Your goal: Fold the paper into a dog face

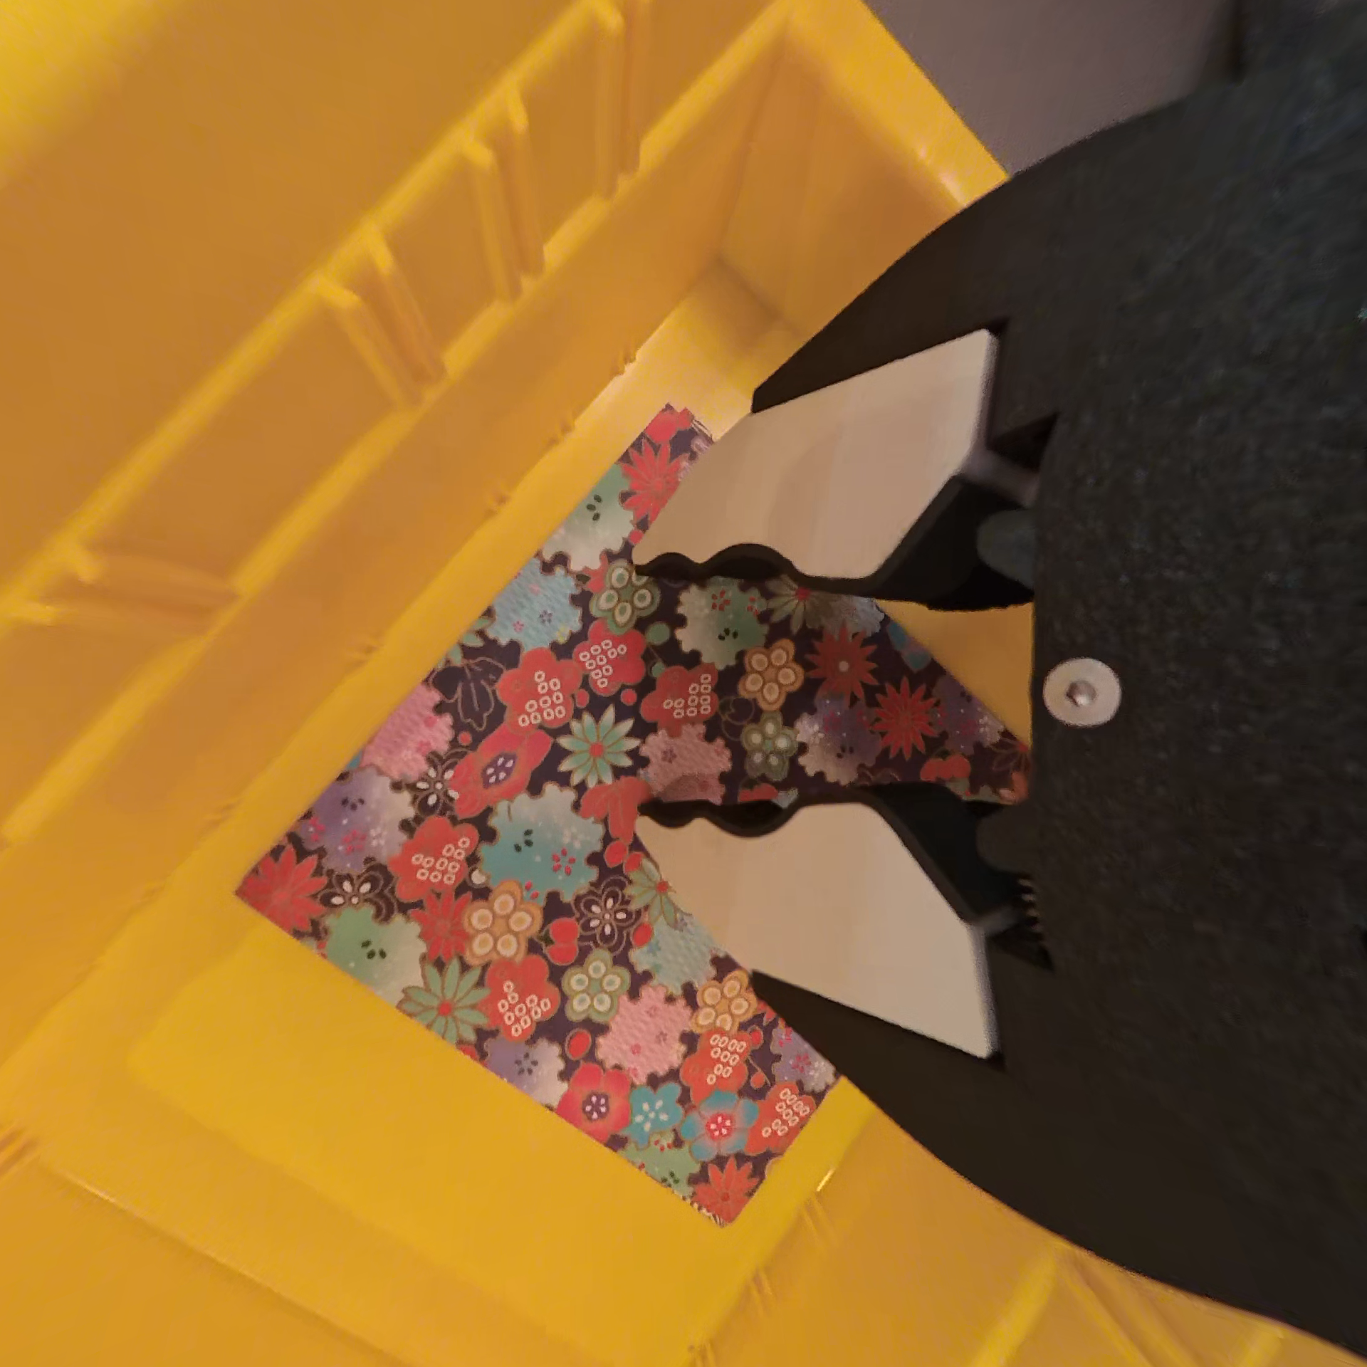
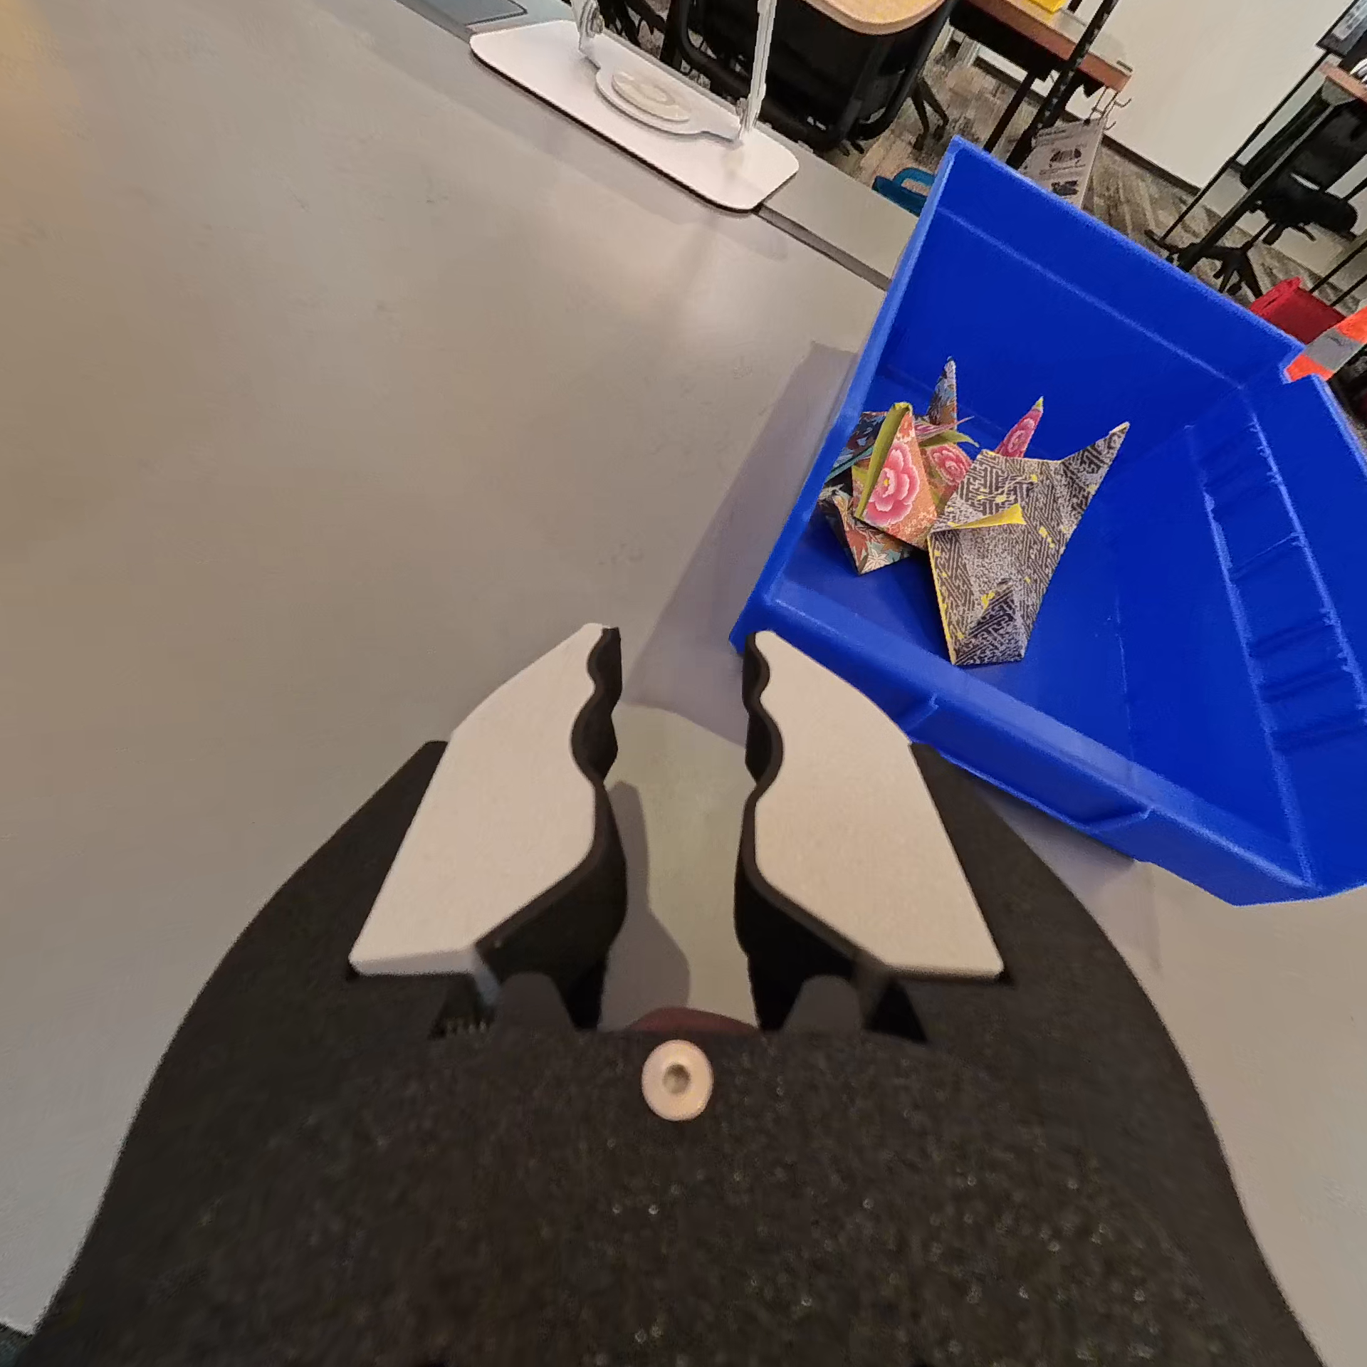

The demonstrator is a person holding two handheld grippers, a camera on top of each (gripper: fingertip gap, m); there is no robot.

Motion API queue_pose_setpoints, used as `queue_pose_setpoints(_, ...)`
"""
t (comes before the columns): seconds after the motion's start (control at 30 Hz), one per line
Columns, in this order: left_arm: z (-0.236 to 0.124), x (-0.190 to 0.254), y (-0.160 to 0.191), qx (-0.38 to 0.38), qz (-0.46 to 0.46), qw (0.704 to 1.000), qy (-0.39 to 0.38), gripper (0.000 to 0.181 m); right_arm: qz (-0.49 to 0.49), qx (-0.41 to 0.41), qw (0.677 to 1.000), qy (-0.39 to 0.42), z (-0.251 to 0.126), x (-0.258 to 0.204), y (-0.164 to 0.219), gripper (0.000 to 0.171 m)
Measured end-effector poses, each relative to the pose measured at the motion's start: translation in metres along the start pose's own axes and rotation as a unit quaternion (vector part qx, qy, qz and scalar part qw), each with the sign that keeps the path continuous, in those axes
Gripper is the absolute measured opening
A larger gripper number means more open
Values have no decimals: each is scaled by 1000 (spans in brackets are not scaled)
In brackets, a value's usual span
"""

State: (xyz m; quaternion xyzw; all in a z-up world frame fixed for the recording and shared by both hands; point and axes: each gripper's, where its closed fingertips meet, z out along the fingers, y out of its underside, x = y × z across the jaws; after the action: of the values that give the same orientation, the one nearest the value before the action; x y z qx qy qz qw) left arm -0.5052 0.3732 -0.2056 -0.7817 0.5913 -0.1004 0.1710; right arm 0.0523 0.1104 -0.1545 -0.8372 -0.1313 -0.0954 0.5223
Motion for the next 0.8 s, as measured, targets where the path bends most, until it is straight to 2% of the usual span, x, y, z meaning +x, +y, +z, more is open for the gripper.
queue_pose_setpoints(0.13, 0, 1, 0, -1, -3, 1000, -1, 55, -3, -2, 1000, -2, 1, -1, 1, 31)
queue_pose_setpoints(0.23, 0, 5, 0, -2, 5, 1000, 1, 37, -7, -2, 1000, -3, 0, -3, 1, 31)
queue_pose_setpoints(0.4, 0, 6, 0, 10, -3, 1000, -2, 33, -7, -1, 1000, -8, 0, -5, 1, 31)
queue_pose_setpoints(0.53, 0, 12, -1, 10, 9, 1000, -2, 16, -10, 1, 1000, -9, 0, -6, -1, 31)
queue_pose_setpoints(0.63, -1, 13, 0, 9, 9, 1000, 3, 14, -12, 3, 1000, -9, -1, -7, -2, 31)
queue_pose_setpoints(0.67, -1, 15, 1, 5, 5, 1000, 12, 19, -13, 3, 1000, -9, -1, -7, -3, 31)
queue_pose_setpoints(0.73, -3, 16, 1, 2, -10, 1000, 25, 59, -14, 4, 1000, -8, -2, -6, -3, 31)
queue_pose_setpoints(0.8, -2, 15, 2, 1, -15, 1000, 27, 68, -15, 4, 1000, -8, -3, -6, -3, 31)
